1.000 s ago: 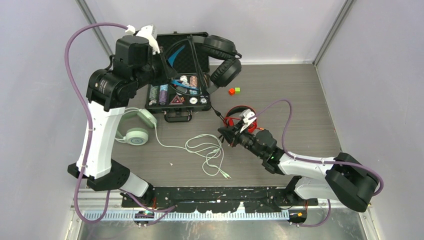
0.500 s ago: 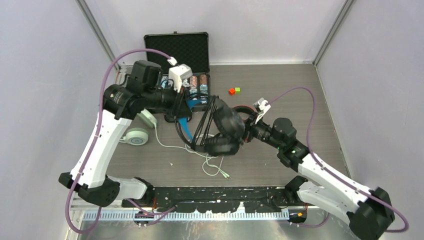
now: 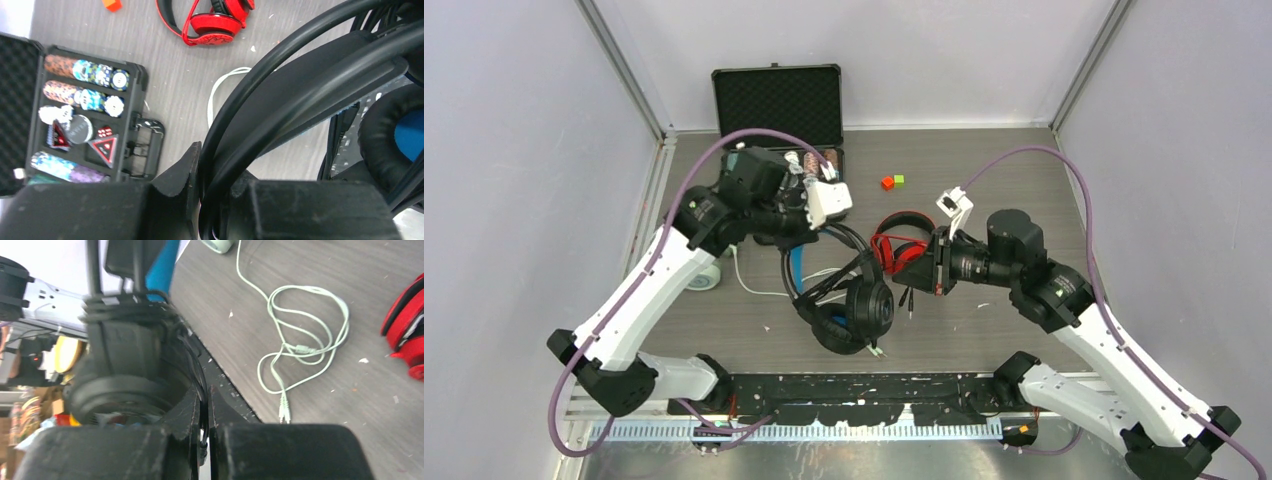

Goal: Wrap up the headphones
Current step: Wrap the headphones around the headphones.

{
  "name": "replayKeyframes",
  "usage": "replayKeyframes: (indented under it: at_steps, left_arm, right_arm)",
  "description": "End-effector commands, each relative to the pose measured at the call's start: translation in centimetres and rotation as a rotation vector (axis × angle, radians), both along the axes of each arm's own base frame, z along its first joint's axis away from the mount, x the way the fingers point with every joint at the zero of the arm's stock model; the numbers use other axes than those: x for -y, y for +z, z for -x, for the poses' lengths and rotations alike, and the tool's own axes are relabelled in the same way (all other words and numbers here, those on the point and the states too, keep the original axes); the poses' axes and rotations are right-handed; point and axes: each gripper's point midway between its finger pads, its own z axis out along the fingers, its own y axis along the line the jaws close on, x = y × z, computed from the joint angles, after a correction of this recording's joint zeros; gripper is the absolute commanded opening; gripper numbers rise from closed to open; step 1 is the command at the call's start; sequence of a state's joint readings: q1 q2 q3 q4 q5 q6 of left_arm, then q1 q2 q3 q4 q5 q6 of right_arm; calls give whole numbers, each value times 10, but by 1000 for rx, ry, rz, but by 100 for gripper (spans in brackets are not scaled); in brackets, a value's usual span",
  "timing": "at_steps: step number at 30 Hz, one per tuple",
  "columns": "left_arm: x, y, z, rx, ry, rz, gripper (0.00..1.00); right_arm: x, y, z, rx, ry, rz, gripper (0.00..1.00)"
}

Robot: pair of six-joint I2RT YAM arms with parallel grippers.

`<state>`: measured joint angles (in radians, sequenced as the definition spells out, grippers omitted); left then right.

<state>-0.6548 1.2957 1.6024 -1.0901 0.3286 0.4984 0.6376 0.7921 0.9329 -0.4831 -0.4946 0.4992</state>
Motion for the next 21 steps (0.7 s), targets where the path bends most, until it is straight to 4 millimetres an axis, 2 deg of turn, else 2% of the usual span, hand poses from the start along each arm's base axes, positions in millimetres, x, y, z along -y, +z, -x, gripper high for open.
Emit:
replayKeyframes:
  at_steps: [1, 8, 11, 14, 18, 21]
  left_arm:
    - [-15, 10, -17, 287, -33, -122, 0]
    - [-33, 26, -37, 525, 59, -219, 0]
    - [-45, 22, -42, 540, 99, -297, 0]
    - [-45, 16, -43, 538, 105, -329, 0]
    - [-31, 6, -42, 509, 83, -310, 0]
    - [-18, -1, -44, 444, 105, -299, 0]
  right_arm:
    - [-3, 31, 12, -114, 15, -63, 0]
    - [-17, 57, 11, -211, 30, -179, 0]
    - [-20, 71, 11, -227, 21, -243, 1]
    - [-23, 81, 5, -241, -4, -310, 0]
    - [-14, 69, -20, -235, -164, -277, 1]
    - [6, 49, -43, -228, -360, -201, 1]
